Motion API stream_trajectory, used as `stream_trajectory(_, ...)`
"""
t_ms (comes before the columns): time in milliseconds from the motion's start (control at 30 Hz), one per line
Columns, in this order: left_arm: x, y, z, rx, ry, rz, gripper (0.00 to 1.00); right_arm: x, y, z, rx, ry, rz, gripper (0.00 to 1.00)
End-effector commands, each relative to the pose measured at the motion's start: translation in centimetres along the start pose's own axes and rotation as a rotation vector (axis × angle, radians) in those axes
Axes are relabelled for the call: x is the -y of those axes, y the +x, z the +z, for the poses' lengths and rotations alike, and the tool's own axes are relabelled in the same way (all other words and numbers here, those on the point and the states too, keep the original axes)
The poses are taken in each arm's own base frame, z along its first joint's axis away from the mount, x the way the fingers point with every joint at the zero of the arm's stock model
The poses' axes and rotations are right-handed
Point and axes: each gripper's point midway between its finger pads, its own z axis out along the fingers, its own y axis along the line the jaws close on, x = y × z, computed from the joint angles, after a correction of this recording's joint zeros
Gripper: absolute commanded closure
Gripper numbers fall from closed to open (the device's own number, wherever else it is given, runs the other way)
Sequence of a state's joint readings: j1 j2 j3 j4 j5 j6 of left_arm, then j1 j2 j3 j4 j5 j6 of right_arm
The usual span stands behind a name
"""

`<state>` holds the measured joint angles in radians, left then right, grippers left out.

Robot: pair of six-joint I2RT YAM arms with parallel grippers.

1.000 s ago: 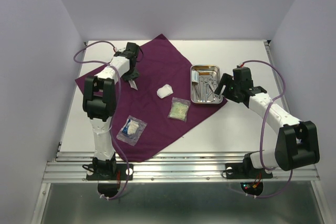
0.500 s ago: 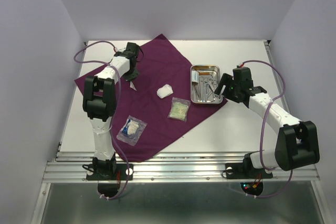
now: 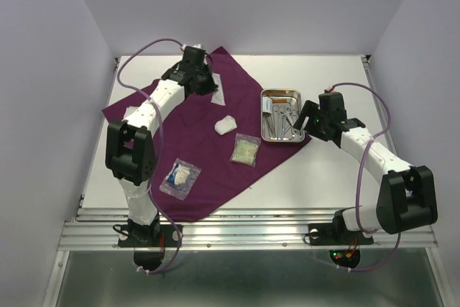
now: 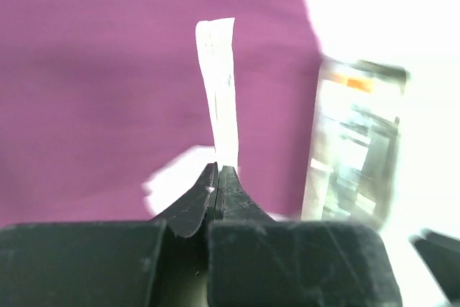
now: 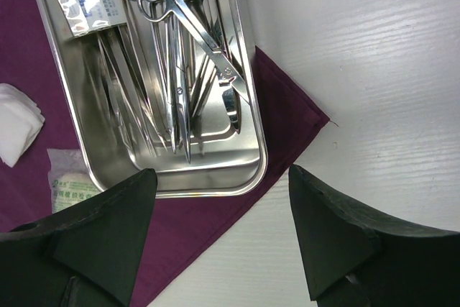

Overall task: Prepare the surgical pack
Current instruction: Place the medical item in the container.

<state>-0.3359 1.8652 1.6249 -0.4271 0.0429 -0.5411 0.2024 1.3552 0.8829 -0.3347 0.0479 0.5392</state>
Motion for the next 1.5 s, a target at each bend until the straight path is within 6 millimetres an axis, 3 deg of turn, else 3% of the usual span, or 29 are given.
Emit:
stream_trajectory(0,10.6,3.1,-1.6,-0.054,0.365,0.074,1.0,-0.5,-1.3,-0.2,0.048,-0.016,0.016,0.21)
stream_trajectory(67,13.7,4.4,-2.0,-0.074,0.434,0.092,1.0,-0.3,-1.5,-0.6,0.06,-0.008,0.015,0.21)
stream_trajectory(100,14.4,5.3,-1.2,-0.097,0.445,0.092,1.0,-0.2,-1.6,-0.7,0.066,-0.005,0.015,0.21)
stream_trajectory(233,19.5,6.7,-1.3,-0.103,0.561,0.104,1.0,0.2,-1.7,-1.1,0.08,0.012,0.014,0.21)
stream_trajectory(333,21.5,8.1,-0.1,-0.121,0.588,0.114,1.0,0.2,-1.7,-1.2,0.082,0.011,0.018,0.21)
stream_trajectory(367,22.5,7.7,-0.3,-0.11,0.603,0.105,1.0,0.3,-1.6,-1.3,0.08,0.012,0.018,0.21)
stream_trajectory(400,22.3,8.4,1.1,-0.128,0.588,0.099,1.0,0.3,-1.6,-1.4,0.082,0.012,0.018,0.21)
stream_trajectory(700,24.0,10.2,5.2,-0.166,0.6,0.019,1.0,0.7,-1.6,-1.7,0.088,0.03,0.015,0.2)
stream_trajectory(733,23.8,10.6,5.9,-0.175,0.588,0.007,0.93,0.7,-1.7,-1.8,0.09,0.028,0.014,0.2)
stream_trajectory(767,24.2,10.6,5.9,-0.178,0.596,0.006,0.75,0.6,-1.6,-1.9,0.088,0.027,0.013,0.2)
stream_trajectory(867,24.4,11.3,5.9,-0.198,0.593,0.027,0.46,0.7,-1.9,-2.1,0.096,0.031,0.012,0.2)
stream_trajectory(900,24.4,11.5,5.9,-0.201,0.589,0.037,0.46,0.7,-1.9,-2.2,0.098,0.032,0.013,0.21)
stream_trajectory(967,24.9,11.0,4.7,-0.179,0.597,0.067,0.35,0.8,-1.7,-2.1,0.095,0.035,0.014,0.2)
stream_trajectory(1167,25.3,8.8,0.8,-0.13,0.598,0.123,0.37,0.4,-1.4,-1.8,0.081,0.015,0.027,0.2)
stream_trajectory(1300,24.1,7.6,-0.7,-0.096,0.552,0.154,0.46,0.3,-1.4,-1.7,0.08,0.01,0.024,0.2)
stream_trajectory(1467,21.8,5.5,-2.6,-0.039,0.494,0.161,0.68,-0.3,-1.6,-1.6,0.074,-0.015,0.025,0.21)
